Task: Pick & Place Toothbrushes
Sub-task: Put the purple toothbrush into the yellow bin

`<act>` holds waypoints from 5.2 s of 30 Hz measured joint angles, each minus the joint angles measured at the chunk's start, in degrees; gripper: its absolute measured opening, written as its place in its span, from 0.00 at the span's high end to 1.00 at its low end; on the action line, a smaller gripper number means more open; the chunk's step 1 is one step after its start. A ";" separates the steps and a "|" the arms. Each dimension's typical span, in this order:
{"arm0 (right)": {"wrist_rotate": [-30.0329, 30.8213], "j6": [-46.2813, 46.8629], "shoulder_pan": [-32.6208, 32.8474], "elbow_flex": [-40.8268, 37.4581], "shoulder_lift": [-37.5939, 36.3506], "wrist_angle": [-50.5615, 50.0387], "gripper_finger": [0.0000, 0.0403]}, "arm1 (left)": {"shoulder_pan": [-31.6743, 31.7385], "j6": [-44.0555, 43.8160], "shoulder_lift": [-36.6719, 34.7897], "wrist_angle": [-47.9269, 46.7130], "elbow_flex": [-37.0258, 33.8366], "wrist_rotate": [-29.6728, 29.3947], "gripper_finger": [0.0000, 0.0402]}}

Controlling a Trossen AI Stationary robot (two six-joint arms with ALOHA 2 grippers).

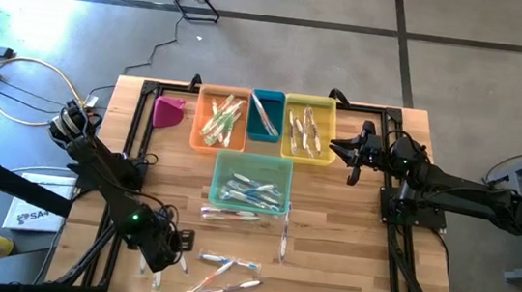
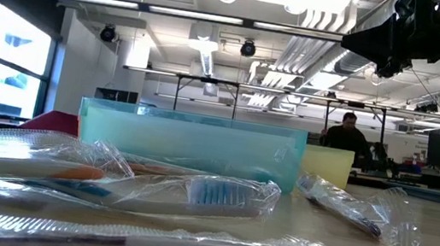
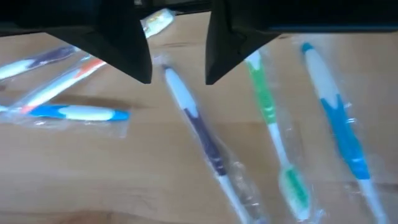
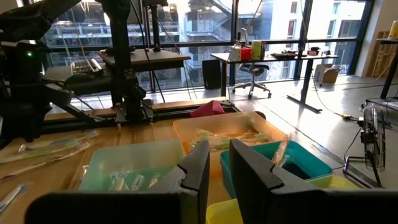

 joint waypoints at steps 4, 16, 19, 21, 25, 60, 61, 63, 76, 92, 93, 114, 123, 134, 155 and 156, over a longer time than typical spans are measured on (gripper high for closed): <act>-0.02 0.00 0.02 0.00 0.00 -0.01 0.86 | 0.00 -0.82 0.01 0.13 -0.01 -0.57 0.60; -0.04 0.00 0.02 0.00 -0.01 -0.05 0.86 | 0.00 -1.67 7.10 4.58 -0.03 0.35 0.60; -0.04 0.06 0.02 0.00 0.00 -0.08 0.86 | 0.00 -1.73 8.58 5.91 -0.03 2.01 0.60; -0.04 0.27 0.01 0.00 -0.02 -0.05 0.86 | 0.00 -1.74 9.49 5.77 -0.03 2.16 0.60; -0.04 0.38 0.00 0.00 -0.02 -0.08 0.86 | 0.00 -1.74 11.10 6.02 -0.03 2.16 0.60; -0.04 0.46 0.00 0.00 -0.02 -0.15 0.86 | -0.09 1.65 12.76 10.34 -3.57 1.51 0.96; -0.04 0.46 0.01 0.00 -0.02 -0.15 0.86 | -0.09 1.67 12.76 10.20 -3.57 1.43 0.96; -0.04 0.46 0.02 0.00 0.00 -0.15 0.86 | -0.11 2.07 12.78 10.02 -3.55 1.02 0.96; -0.04 0.46 0.01 0.00 -0.02 -0.12 0.86 | 0.11 6.35 7.63 -3.89 -3.88 -3.04 0.96; 0.12 0.46 0.01 0.00 -0.02 -0.04 0.86 | 3.03 22.29 -11.51 -17.24 -3.77 -35.63 0.96; 0.13 0.46 0.00 0.00 -0.01 -0.05 0.86 | 3.92 25.07 -12.20 -17.23 -3.77 -36.41 0.96; 5.71 0.50 0.02 0.00 0.87 2.17 0.86 | 33.61 99.49 -18.20 13.74 -3.67 -32.03 0.96; -3.03 4.02 0.02 0.00 4.56 2.88 0.86 | 47.17 128.90 -14.62 41.54 -3.60 -3.85 0.95; -11.93 5.17 1.45 -0.02 14.84 19.93 0.86 | 56.98 136.99 -4.91 50.70 -3.65 13.93 0.97; 1.55 4.79 10.22 0.06 37.95 51.05 0.60 | 59.63 143.24 -0.98 62.51 -3.64 22.86 0.96; 1.58 4.80 10.59 0.56 38.75 51.66 0.58 | 59.63 143.24 -0.98 62.51 -3.64 22.86 0.96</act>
